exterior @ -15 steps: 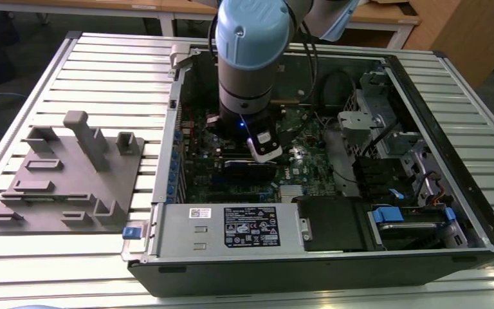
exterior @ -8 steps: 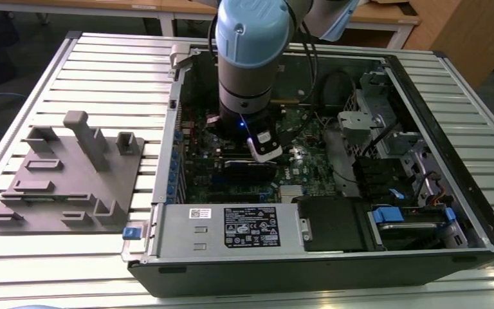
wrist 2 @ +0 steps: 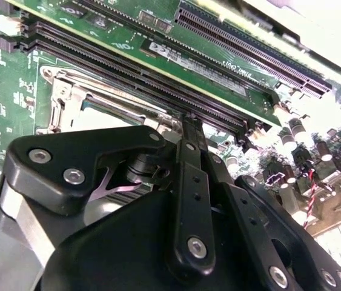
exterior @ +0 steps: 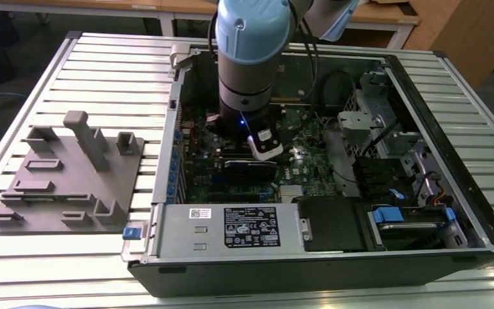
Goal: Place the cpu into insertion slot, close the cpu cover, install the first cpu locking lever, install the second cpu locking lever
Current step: 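Install the second cpu locking lever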
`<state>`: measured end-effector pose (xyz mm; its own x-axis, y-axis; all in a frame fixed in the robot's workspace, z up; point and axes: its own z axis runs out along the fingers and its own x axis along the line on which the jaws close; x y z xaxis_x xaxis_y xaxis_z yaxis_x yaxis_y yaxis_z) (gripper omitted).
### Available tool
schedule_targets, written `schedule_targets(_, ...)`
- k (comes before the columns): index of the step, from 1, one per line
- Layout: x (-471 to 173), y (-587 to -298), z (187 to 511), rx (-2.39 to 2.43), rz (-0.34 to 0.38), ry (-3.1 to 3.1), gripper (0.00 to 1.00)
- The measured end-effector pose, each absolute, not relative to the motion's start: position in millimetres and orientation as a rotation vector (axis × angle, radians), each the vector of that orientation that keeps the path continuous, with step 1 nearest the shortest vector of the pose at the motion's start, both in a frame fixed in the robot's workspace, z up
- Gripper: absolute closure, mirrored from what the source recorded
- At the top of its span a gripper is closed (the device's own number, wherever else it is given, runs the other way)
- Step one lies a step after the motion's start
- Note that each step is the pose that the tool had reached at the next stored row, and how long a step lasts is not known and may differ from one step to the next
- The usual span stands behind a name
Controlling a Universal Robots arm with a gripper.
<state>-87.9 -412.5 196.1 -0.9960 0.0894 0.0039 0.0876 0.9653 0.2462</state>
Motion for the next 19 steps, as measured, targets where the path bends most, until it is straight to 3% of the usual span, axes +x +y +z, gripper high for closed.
schedule_targets(19,-87.8,-402.5,203.6,0.141,0.348,3.11,0.9)
